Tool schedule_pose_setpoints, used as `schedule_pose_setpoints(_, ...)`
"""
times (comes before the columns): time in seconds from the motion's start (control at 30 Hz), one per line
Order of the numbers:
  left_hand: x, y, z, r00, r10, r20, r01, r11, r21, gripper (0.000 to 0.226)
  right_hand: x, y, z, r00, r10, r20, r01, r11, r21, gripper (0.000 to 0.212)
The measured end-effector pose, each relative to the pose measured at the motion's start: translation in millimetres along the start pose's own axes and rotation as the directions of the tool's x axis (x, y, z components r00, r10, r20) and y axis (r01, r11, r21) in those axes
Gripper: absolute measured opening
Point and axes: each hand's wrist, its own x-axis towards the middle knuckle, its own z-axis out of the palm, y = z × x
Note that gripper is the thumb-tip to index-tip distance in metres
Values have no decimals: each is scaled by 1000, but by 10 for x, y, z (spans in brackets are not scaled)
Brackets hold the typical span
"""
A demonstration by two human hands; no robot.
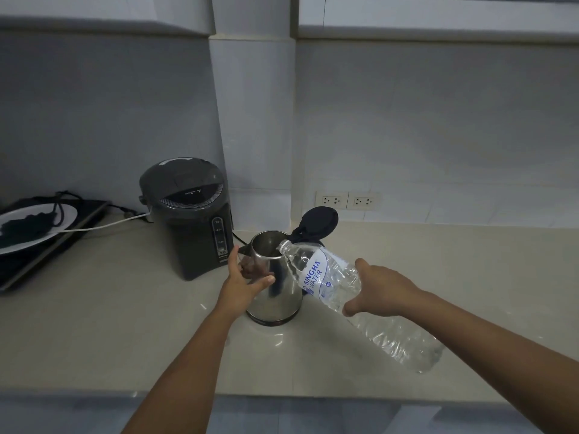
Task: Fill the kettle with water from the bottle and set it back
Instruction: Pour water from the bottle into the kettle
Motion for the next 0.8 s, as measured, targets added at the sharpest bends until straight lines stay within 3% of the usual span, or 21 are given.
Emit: schedule_pose_setpoints(0.8, 42, -47, -6, 1000, -2, -11, 2, 1000, 29, 115, 67, 37, -114, 1000, -20, 9, 20, 993, -117, 65)
